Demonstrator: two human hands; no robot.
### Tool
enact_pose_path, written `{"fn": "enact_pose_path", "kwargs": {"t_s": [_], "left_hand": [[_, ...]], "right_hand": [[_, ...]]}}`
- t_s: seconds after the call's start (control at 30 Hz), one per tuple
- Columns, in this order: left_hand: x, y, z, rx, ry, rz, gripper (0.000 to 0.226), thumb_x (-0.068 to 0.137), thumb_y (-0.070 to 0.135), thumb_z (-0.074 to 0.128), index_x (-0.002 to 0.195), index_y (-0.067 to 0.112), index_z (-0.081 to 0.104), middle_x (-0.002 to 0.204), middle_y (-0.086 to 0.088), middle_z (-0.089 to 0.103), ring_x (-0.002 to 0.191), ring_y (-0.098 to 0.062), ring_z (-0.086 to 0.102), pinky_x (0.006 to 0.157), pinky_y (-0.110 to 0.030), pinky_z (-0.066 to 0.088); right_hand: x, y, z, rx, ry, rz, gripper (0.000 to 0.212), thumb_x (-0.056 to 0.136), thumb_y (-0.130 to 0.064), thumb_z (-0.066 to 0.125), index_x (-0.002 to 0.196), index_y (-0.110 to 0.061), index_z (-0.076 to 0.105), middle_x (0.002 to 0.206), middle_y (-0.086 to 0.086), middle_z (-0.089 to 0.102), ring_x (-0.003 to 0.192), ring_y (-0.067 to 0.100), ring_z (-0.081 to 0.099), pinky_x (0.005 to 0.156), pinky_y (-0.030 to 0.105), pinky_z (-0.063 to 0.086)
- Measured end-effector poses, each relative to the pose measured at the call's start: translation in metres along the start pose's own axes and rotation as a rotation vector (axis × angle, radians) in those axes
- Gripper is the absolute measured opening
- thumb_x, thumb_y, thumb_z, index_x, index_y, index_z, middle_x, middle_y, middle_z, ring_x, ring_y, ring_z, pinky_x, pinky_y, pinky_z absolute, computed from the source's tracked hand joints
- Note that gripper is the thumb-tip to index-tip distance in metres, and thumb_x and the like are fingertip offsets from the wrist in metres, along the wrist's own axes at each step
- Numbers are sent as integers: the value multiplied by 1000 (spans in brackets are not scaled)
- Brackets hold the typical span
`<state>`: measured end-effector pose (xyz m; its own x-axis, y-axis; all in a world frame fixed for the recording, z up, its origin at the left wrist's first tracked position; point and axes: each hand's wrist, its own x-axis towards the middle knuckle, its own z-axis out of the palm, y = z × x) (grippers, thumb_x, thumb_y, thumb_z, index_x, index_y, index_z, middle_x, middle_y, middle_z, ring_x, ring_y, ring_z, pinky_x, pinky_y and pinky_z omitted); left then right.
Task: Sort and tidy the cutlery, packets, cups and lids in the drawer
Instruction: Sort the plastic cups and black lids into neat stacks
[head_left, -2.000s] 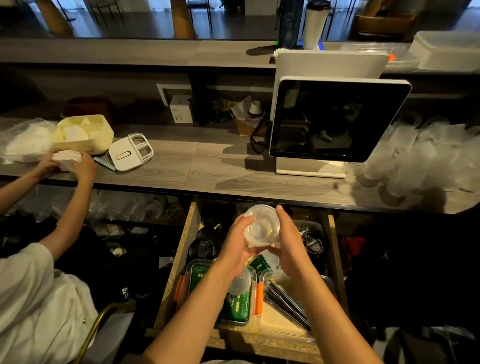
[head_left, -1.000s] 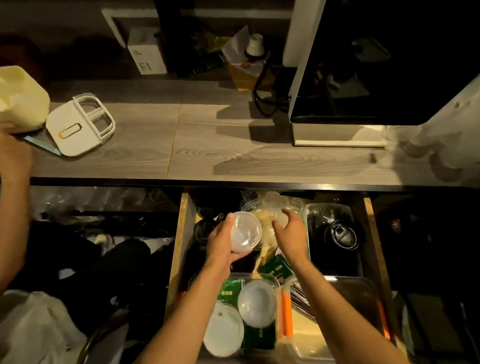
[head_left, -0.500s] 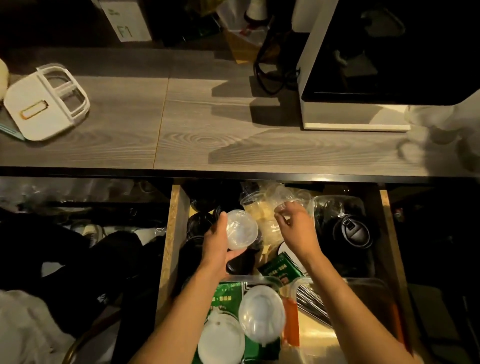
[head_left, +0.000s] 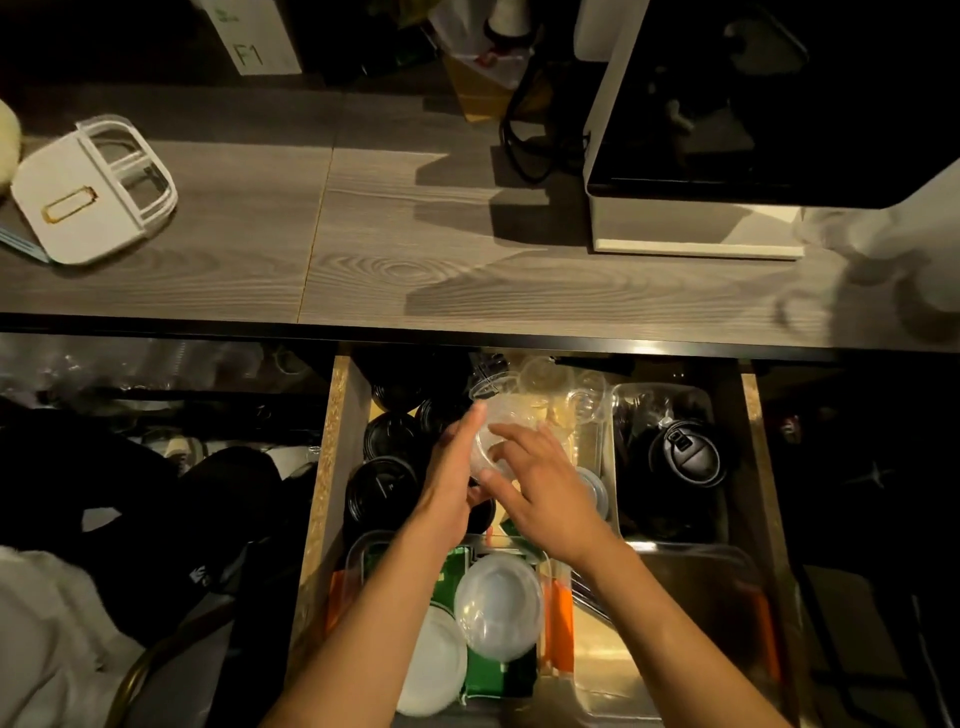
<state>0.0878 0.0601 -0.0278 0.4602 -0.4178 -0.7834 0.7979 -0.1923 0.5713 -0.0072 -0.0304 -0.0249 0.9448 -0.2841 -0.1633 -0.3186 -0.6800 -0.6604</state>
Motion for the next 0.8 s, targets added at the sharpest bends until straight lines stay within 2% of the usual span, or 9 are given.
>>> {"fn": "enact_pose_path", "kwargs": {"t_s": [0.07, 0.13, 0.2, 0.27, 0.33, 0.4, 0.63, 0.7, 0.8], "left_hand": [[1, -3, 0, 63, 50, 6, 40, 80, 60, 70, 112, 36, 65, 121, 1, 67, 108, -21, 66, 93, -45, 54], [4, -7, -5, 38, 127, 13, 29, 86, 50, 69, 109, 32, 67, 118, -4, 69, 102, -23, 68, 84, -44, 56], [6, -7, -12, -55, 193, 35, 30, 89, 42, 68, 114, 26, 66, 117, -9, 68, 99, -25, 67, 70, -37, 58], [10, -5, -22, -139, 254, 52, 35, 90, 38, 69, 121, 23, 62, 117, -7, 62, 103, -26, 63, 68, -39, 60], [14, -2, -32, -169, 283, 61, 38, 90, 37, 69, 125, 24, 61, 118, -4, 57, 104, -25, 60, 73, -43, 62], [19, -2, -39, -148, 277, 78, 39, 91, 38, 69, 126, 24, 60, 123, -5, 56, 108, -26, 59, 75, -44, 62], [31, -3, -48, -87, 233, 153, 41, 94, 36, 65, 133, 26, 57, 135, -5, 54, 120, -26, 56, 82, -45, 61], [33, -2, -49, -94, 237, 150, 42, 93, 36, 66, 133, 26, 57, 135, -5, 54, 120, -26, 57, 80, -43, 61], [32, -1, -51, -109, 240, 144, 41, 93, 35, 66, 132, 25, 57, 135, -6, 55, 118, -26, 57, 81, -44, 61]], "right_hand": [[-1, 3, 0, 49, -73, -20, 60, 93, -59, 28, 116, -18, 65, 146, -4, 49, 137, 6, 38, 123, 31, 2], [-1, 6, 0, 181, -98, -31, 49, 92, -54, 40, 112, -21, 69, 139, -8, 56, 134, 1, 42, 122, 26, 7], [-3, 8, -3, 511, 51, 52, 33, 89, -44, 54, 101, -20, 73, 124, -10, 66, 125, 1, 51, 116, 19, 23], [-1, 12, -8, 738, 315, 245, 20, 91, -31, 61, 98, -17, 73, 110, -8, 71, 112, 7, 61, 100, 21, 44], [8, 27, -6, 652, 460, 491, 16, 93, -19, 63, 108, -16, 69, 107, -4, 70, 107, 14, 64, 86, 17, 50], [21, 47, 2, 481, 373, 662, 35, 91, -21, 68, 124, -11, 61, 122, 4, 65, 115, 19, 60, 88, 18, 46], [55, 71, 41, -19, -35, 685, 83, 84, -51, 69, 149, -13, 34, 146, 12, 44, 133, 30, 43, 111, 44, 38], [63, 72, 48, -89, -59, 712, 78, 86, -49, 68, 148, -15, 35, 140, 13, 52, 130, 31, 46, 109, 45, 39], [63, 76, 51, -58, -36, 696, 49, 92, -22, 66, 138, -16, 49, 126, 10, 64, 117, 25, 59, 102, 38, 47]]}}
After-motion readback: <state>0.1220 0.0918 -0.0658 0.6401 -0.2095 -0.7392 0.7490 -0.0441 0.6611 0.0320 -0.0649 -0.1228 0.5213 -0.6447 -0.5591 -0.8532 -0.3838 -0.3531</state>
